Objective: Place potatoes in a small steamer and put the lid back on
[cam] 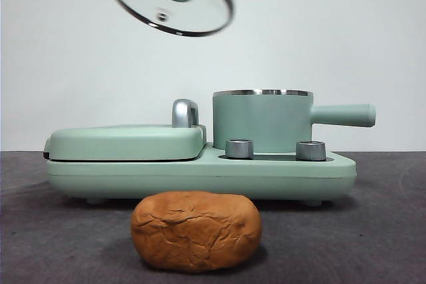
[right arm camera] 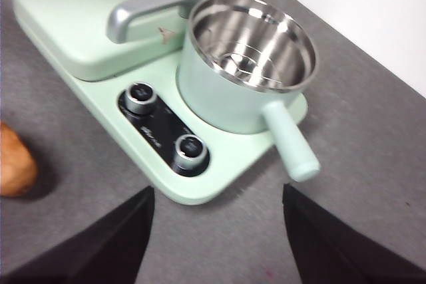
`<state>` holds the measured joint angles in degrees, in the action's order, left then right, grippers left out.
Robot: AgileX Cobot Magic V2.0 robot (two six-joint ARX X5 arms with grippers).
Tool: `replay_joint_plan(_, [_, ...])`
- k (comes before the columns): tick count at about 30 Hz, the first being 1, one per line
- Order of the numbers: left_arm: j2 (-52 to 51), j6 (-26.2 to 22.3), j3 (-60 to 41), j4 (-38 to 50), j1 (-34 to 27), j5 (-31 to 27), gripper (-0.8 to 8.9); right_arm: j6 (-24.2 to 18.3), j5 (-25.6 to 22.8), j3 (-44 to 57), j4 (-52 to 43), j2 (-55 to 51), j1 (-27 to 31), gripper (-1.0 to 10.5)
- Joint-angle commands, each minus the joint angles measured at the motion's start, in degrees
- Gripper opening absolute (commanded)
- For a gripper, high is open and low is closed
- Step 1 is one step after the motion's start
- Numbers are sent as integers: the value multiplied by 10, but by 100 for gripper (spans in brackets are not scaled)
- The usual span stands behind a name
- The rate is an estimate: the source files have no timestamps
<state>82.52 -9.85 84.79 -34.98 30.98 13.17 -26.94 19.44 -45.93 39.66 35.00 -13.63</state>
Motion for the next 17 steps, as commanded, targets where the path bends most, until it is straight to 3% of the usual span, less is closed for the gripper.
replay_joint_plan(1, [-35,21,-26,15,-8,-17,13,8,21,-9,-3,6,-9,305])
replay_joint_plan(12, [-271,89,-295,38,-52,-68,12,-6,47,-9,-5,82,-113,325])
replay_joint_plan(17, [-356,95,-342,0,-63,-92,12,-20,46,-9,-11,149,-189,343])
